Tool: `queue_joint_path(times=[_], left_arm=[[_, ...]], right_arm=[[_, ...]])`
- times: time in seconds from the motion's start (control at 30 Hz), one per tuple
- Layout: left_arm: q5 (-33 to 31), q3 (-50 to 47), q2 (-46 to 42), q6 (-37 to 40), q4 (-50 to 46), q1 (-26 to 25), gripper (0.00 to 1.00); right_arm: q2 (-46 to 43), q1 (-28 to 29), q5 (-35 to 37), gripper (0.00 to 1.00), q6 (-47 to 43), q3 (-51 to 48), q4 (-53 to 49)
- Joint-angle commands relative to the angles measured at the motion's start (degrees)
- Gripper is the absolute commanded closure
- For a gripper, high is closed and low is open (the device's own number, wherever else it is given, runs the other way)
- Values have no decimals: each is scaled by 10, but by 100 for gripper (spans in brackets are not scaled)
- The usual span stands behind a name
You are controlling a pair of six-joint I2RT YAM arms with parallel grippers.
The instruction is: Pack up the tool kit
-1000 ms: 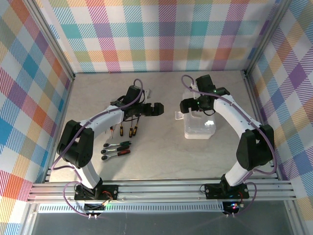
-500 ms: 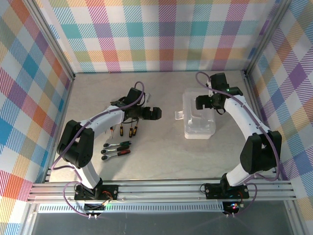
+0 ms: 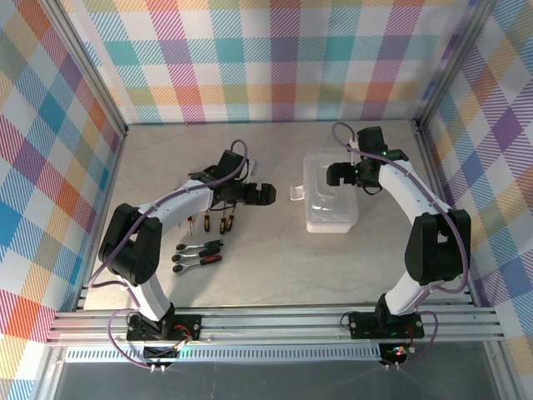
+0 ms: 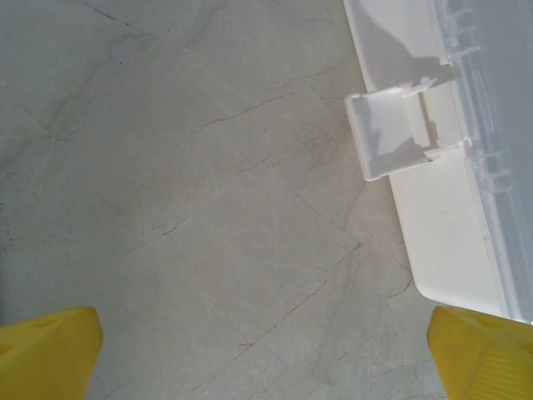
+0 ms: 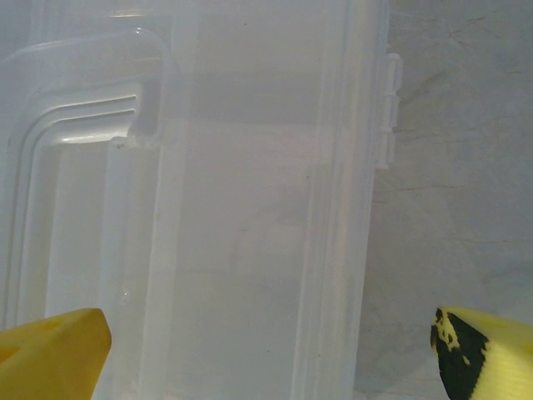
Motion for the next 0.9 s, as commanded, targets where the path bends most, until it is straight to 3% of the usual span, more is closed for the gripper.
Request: queue_joint_path(times=[0.0, 0.4, 0.67, 0.87], left_arm=[[-4, 2, -4, 7, -11, -7, 0], [2, -12, -12, 5, -3, -7, 0], [6, -14, -11, 5, 0, -7, 0], [9, -14, -11, 4, 2, -7, 0]], right_arm=[[20, 3, -33, 1, 6, -11, -8], [6, 3, -109, 1, 16, -9, 13], [40, 4, -94, 1, 20, -6, 8], [43, 4, -86, 8, 16, -11, 4]])
